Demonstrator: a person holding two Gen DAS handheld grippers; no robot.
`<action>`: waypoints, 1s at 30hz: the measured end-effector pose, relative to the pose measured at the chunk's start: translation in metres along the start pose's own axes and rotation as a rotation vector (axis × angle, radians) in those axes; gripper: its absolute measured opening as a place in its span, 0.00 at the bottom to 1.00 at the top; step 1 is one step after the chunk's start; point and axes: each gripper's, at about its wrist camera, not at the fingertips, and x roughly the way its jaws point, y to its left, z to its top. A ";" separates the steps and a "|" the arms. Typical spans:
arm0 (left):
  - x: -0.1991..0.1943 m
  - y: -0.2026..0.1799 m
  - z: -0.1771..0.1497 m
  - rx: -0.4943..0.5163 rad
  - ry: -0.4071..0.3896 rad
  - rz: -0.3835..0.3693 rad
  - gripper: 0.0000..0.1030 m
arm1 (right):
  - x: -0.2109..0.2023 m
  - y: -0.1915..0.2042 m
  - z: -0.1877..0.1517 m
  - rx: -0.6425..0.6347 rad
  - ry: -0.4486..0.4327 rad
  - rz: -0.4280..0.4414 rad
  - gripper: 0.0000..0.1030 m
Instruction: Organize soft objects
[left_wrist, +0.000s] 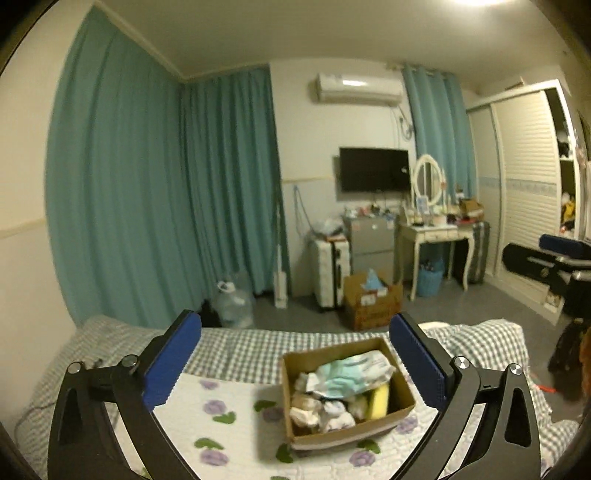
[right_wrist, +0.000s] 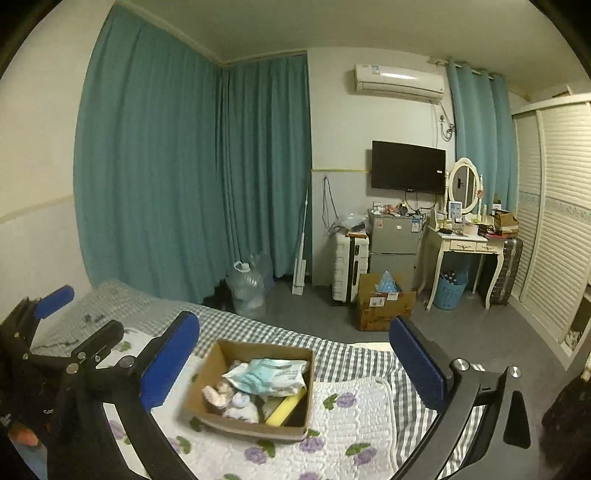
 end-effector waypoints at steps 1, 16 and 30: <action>-0.010 0.004 -0.006 -0.015 -0.011 -0.001 1.00 | -0.009 -0.001 -0.004 0.011 -0.021 -0.003 1.00; 0.037 0.005 -0.148 -0.072 0.054 0.029 1.00 | 0.057 0.008 -0.175 -0.026 -0.005 0.021 1.00; 0.048 0.008 -0.171 -0.100 0.131 0.030 1.00 | 0.078 0.007 -0.196 -0.032 0.072 -0.025 1.00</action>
